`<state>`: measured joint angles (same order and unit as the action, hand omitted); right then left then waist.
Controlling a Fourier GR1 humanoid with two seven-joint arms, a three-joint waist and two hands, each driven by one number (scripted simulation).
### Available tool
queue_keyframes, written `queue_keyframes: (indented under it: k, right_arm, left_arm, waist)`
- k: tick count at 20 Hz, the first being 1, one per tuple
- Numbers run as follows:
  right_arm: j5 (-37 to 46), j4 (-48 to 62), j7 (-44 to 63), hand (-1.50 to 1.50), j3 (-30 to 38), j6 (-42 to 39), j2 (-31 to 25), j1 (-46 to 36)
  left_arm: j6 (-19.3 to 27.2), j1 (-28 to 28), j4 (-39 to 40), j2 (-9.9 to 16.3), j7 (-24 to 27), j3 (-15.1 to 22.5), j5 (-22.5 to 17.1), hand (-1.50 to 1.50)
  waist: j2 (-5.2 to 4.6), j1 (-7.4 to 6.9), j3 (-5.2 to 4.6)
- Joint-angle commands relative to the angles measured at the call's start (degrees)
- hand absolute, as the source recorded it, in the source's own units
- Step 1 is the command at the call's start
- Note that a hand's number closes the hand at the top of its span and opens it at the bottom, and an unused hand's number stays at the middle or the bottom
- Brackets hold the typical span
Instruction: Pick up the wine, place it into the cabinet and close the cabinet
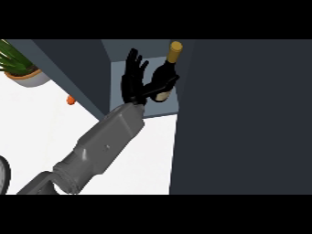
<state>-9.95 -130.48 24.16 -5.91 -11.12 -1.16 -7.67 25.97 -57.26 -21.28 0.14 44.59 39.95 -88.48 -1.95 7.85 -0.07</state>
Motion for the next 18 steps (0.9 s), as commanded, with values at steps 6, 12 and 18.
queue_keyframes:
  k: [6,12,18]
  right_arm:
    - [-1.00,-0.81,-1.40,-1.50,1.43,-0.44,-0.25,1.90]
    - [-2.43,-0.68,0.30,-1.50,1.55,-0.54,-0.64,0.46]
    - [-0.42,-0.25,-1.59,-1.50,-0.26,-1.34,-0.38,3.08]
  left_arm:
    - [3.77,-3.01,0.71,-0.14,0.36,6.94,2.58,-1.50]
    - [5.28,-4.28,-1.65,-0.14,1.87,7.14,0.76,-1.50]
    - [6.74,-1.84,-6.12,-0.13,6.96,8.59,-1.04,-1.50]
  waist:
    - [0.27,-0.51,0.07]
    - [0.29,-0.75,0.06]
    - [0.66,-1.71,0.07]
